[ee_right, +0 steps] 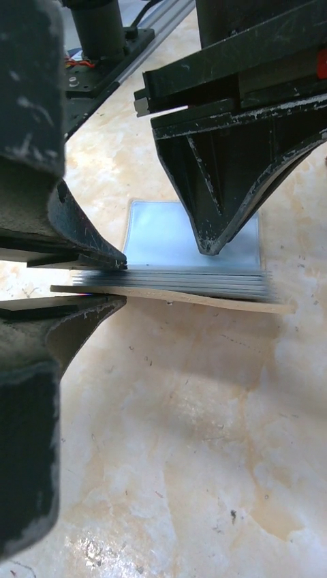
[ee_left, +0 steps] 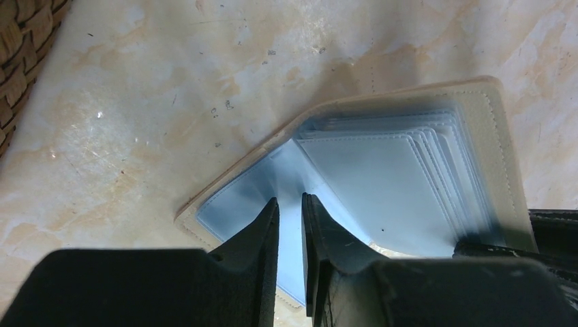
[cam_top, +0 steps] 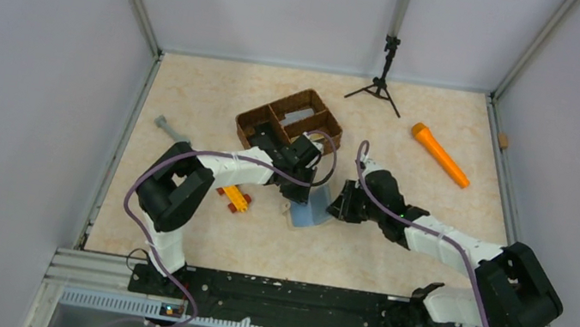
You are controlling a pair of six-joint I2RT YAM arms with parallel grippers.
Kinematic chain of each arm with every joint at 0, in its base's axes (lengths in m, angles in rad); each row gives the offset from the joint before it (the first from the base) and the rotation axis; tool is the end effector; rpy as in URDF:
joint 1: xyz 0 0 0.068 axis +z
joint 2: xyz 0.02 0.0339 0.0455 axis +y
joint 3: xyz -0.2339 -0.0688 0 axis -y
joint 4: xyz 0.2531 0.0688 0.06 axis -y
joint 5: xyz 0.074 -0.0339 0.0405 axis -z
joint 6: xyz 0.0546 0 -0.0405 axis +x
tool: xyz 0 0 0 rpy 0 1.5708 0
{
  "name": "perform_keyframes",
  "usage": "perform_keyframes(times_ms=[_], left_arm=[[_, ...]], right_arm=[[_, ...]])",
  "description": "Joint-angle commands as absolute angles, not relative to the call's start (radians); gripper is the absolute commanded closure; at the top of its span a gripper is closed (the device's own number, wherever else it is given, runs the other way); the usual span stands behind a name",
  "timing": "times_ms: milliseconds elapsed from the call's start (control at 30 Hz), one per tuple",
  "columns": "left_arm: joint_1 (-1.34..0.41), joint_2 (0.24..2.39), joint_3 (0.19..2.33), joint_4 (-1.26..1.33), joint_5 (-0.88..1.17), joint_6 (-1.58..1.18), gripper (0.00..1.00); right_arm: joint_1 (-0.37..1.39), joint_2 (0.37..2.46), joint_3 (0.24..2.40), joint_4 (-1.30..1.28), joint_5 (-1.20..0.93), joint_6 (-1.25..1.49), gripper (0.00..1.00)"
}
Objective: Take the credit cards out of the card holder
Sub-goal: Pick up the card holder from the center of the board.
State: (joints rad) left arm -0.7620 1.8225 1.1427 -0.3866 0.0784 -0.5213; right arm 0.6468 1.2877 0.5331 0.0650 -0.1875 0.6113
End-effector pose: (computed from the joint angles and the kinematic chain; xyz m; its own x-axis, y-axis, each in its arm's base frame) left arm 0.2683 -0.2619 0.1151 -0.9056 0.1779 -0.3849 0.3052 0.9038 -0.3001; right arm 0.2162 0.1760 0.1272 -0.8215 0.0863 -0.5637 -0.2874 0.7911 0.5399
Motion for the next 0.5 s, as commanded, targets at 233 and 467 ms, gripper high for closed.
perform_keyframes(times_ms=[233, 467], left_arm=[[-0.765, 1.856, 1.141, -0.436, 0.026, -0.495, 0.79], [-0.767, 1.853, 1.149, -0.441, 0.025, -0.494, 0.8]], right_arm=[[0.652, 1.268, 0.548, 0.171, -0.254, 0.634, 0.76], [0.652, 1.272, 0.548, 0.172, -0.252, 0.633, 0.82]])
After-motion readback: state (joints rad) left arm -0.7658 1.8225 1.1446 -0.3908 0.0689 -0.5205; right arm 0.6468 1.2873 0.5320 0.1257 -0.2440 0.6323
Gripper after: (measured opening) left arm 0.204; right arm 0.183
